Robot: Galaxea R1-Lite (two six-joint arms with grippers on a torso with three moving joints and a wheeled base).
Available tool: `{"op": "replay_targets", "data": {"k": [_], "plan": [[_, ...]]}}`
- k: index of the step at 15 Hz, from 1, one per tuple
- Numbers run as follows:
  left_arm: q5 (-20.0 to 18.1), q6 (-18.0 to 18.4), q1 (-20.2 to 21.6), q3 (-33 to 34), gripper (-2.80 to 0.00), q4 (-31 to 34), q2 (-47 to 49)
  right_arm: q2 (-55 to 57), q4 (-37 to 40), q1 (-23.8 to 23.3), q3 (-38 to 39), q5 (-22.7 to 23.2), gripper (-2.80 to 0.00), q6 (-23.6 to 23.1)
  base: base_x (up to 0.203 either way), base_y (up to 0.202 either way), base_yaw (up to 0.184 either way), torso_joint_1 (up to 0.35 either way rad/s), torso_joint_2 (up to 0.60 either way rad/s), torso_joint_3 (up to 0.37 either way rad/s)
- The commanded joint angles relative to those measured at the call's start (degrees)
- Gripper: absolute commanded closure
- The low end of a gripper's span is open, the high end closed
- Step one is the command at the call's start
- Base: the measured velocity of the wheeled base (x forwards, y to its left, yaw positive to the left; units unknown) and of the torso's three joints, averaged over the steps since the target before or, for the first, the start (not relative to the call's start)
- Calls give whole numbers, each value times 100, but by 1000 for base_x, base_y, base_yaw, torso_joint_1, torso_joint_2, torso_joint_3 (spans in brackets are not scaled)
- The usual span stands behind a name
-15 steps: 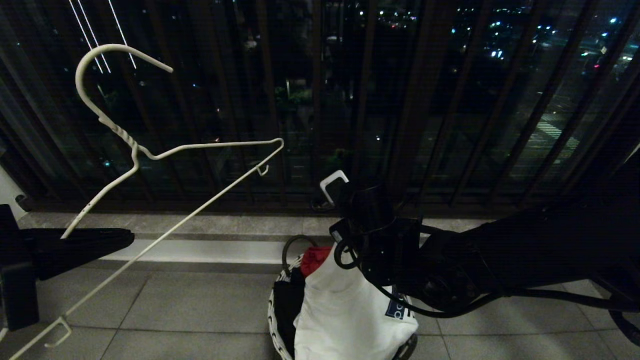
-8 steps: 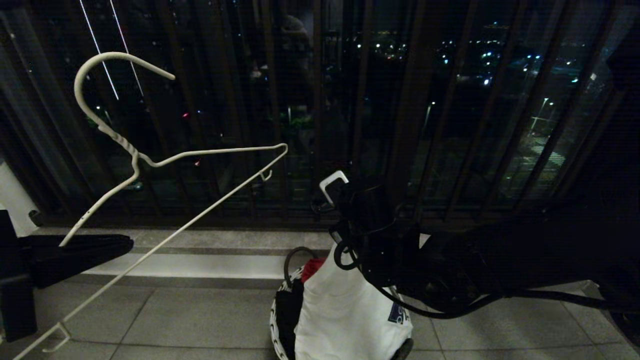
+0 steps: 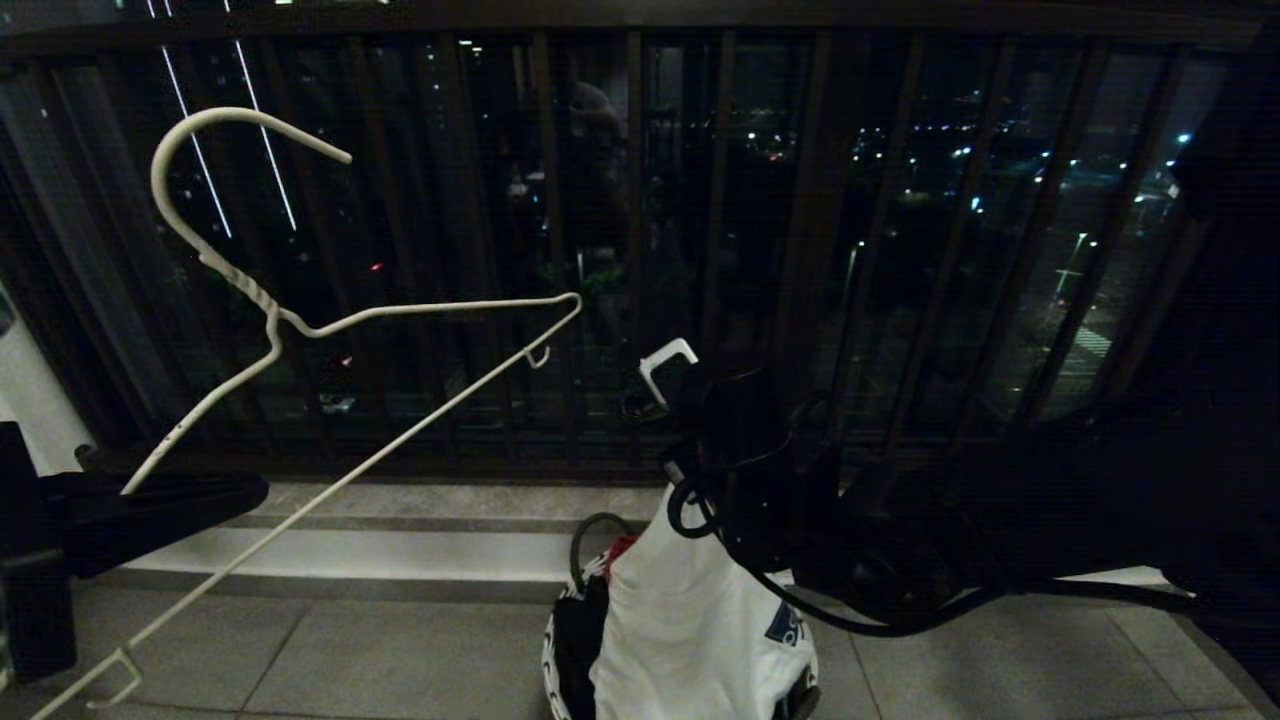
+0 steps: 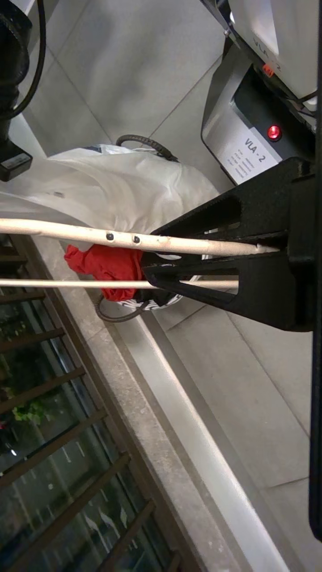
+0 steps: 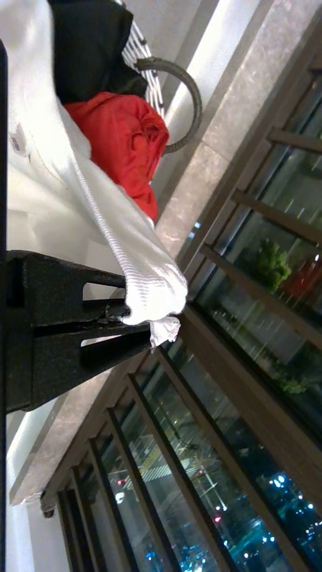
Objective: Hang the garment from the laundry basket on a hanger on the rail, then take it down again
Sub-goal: Hang the clothes on the clothes rack
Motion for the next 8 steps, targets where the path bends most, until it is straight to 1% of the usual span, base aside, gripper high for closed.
{"op": "replay_targets", "data": {"k": [1, 4, 8], "plan": [[-21, -2, -2, 16, 0, 5, 11, -8, -16, 6, -6, -16, 0, -13, 0, 0, 0, 6, -33, 0], [-15, 16, 7, 102, 0, -10, 2, -158, -12, -2, -39, 18, 0, -12, 0, 0, 0, 4, 40, 76], [8, 94, 7, 134, 0, 52, 41, -512, 195, -20, -474, 124, 0, 74, 0, 0, 0, 1, 5, 8]]}}
